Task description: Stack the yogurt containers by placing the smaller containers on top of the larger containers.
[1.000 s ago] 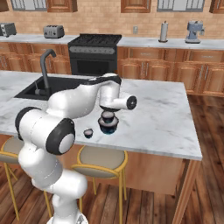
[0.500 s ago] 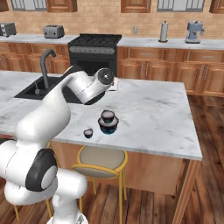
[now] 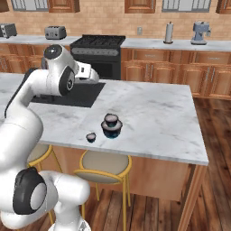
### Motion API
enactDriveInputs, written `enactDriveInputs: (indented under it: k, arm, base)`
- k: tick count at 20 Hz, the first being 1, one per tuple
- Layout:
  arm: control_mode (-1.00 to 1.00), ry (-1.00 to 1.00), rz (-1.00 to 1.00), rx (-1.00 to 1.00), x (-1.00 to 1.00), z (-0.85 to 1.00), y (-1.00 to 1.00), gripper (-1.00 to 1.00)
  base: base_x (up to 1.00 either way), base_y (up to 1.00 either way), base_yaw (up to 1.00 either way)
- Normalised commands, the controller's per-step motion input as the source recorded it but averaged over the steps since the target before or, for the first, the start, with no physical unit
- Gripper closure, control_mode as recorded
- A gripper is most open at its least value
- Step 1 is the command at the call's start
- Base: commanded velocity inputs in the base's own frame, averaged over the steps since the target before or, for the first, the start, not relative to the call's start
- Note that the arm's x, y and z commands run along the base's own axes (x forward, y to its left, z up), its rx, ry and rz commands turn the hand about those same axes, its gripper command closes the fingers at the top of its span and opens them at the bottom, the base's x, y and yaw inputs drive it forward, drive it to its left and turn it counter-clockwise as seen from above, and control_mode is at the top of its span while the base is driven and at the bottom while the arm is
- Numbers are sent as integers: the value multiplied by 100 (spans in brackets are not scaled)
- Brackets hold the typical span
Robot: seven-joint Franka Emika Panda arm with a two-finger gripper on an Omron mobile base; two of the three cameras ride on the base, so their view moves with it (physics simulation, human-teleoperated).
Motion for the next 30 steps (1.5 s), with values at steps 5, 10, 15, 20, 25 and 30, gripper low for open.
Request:
enactDriveInputs:
  k: [5,10,15,20,25,30]
  arm:
    - [-100,-3,-15,-2,-74,6,19,-100]
    - [-100,-1,0,2,-86,-12,1,-100]
    - [-100,0,0,2,-60,-8,0,-100]
    - [-100,3,-1,2,-7,-13,3,-100]
    - [-100,17,-9,14,2,-12,1,-100]
    - [-100,17,-13,15,1,-23,1,-100]
  base:
    - [0,0,0]
    - [0,0,0]
    - [0,0,0]
    - [0,0,0]
    - [0,0,0]
    - [0,0,0]
